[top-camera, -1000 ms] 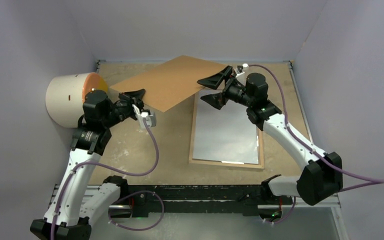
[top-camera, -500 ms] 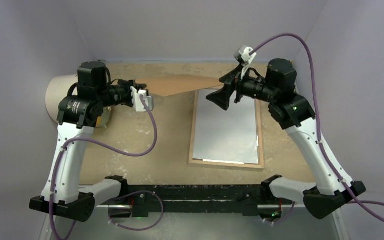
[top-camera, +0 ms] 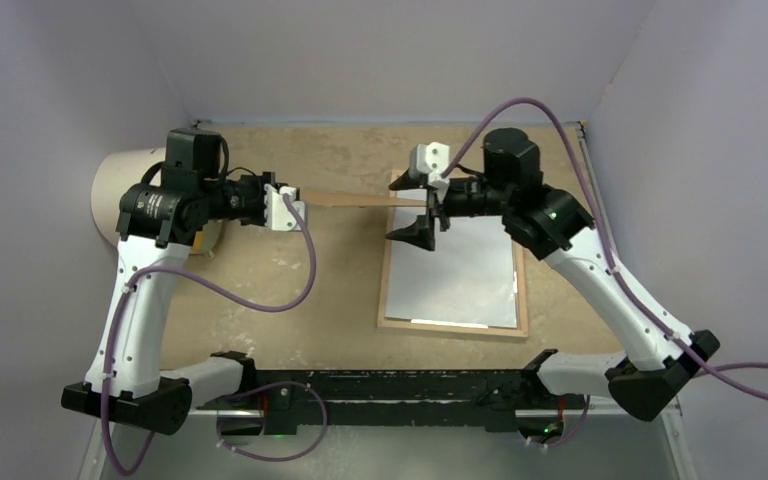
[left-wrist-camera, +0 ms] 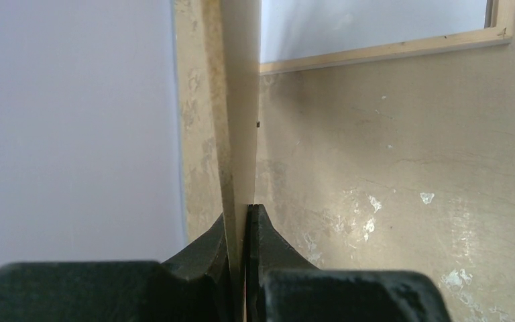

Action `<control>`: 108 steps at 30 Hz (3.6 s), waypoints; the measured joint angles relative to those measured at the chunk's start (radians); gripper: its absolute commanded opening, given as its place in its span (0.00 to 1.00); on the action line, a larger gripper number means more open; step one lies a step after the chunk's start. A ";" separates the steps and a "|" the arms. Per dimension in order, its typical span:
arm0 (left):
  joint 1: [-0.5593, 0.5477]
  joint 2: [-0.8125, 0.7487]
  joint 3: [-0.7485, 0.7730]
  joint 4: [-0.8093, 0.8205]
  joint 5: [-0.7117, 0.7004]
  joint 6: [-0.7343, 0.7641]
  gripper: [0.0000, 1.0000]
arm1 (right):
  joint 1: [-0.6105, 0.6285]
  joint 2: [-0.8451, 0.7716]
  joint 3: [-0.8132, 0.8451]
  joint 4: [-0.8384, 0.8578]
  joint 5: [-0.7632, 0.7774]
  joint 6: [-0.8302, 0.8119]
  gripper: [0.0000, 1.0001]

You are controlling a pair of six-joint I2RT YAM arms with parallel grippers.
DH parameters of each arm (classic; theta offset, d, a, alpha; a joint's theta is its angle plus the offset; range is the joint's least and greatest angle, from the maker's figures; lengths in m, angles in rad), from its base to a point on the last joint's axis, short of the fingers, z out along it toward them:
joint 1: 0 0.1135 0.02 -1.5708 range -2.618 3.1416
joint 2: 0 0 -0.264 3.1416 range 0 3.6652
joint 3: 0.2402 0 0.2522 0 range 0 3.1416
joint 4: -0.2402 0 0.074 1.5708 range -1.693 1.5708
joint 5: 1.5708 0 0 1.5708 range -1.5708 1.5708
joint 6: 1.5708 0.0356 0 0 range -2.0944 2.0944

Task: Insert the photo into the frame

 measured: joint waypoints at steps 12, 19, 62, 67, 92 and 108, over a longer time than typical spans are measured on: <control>0.000 0.000 0.021 -0.024 0.010 0.006 0.00 | 0.084 0.140 -0.005 -0.003 0.219 -0.088 0.45; 0.010 0.000 0.036 0.018 0.011 -0.078 0.62 | 0.089 0.131 -0.052 0.094 0.293 -0.130 0.00; -0.008 0.478 -0.160 0.663 -0.237 -0.882 0.98 | -0.801 0.271 -0.043 -0.183 -0.012 0.851 0.00; -0.019 0.491 -0.201 0.713 -0.209 -0.894 0.98 | -0.794 0.297 -0.061 -0.196 -0.035 0.832 0.00; -0.019 0.467 -0.280 0.735 -0.203 -0.865 1.00 | -0.787 0.357 -0.263 -0.014 -0.081 0.858 0.00; -0.019 0.458 -0.293 0.724 -0.203 -0.856 1.00 | -0.766 0.353 -0.313 0.027 -0.120 0.884 0.00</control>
